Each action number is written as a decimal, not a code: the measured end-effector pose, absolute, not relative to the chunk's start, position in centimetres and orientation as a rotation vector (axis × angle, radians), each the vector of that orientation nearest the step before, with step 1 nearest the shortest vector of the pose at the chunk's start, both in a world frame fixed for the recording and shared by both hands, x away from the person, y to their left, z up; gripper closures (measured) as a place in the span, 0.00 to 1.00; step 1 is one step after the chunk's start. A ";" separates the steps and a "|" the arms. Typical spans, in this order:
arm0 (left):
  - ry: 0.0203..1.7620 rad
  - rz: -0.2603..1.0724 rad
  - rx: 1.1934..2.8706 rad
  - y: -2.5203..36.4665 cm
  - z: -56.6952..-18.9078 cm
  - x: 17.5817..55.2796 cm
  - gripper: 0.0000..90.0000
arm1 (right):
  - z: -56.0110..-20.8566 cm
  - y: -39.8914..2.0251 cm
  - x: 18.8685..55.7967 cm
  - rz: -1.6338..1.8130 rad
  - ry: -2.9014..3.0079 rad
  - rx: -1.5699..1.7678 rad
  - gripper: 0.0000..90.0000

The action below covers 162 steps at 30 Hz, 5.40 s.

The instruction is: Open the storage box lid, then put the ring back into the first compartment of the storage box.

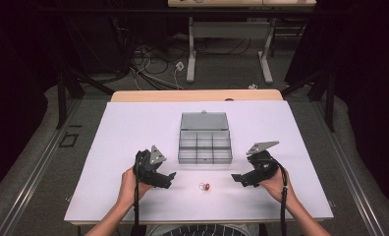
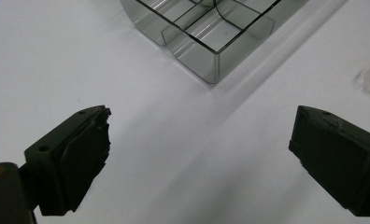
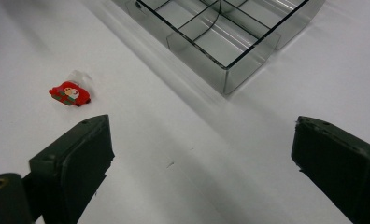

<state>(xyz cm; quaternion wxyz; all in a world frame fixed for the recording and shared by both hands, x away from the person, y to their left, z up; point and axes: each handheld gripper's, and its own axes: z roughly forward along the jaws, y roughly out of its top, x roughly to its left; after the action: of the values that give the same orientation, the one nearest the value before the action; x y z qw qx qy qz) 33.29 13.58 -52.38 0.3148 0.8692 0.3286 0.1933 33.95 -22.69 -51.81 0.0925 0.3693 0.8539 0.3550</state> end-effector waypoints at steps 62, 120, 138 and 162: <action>0.678 0.311 2.291 7.1 -54.1 31.4 0.01 | -52.0 -22.9 34.0 1.051 2.561 1.070 0.04; 0.408 0.218 2.350 4.6 -55.5 30.9 0.79 | -52.0 -22.9 34.0 1.029 2.552 1.077 0.04; 0.452 0.255 2.300 6.6 -54.8 31.1 0.78 | -52.0 -23.0 34.1 1.005 2.563 1.069 0.04; 0.577 0.311 2.307 8.3 -54.6 31.7 0.78 | -52.1 -22.9 34.0 1.024 2.546 1.068 0.04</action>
<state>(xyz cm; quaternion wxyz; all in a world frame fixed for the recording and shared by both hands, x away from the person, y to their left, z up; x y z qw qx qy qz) 31.72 8.28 -54.61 0.3633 0.8962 0.2243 0.1208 34.02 -22.95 -52.12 0.0983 0.3609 0.8605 0.3460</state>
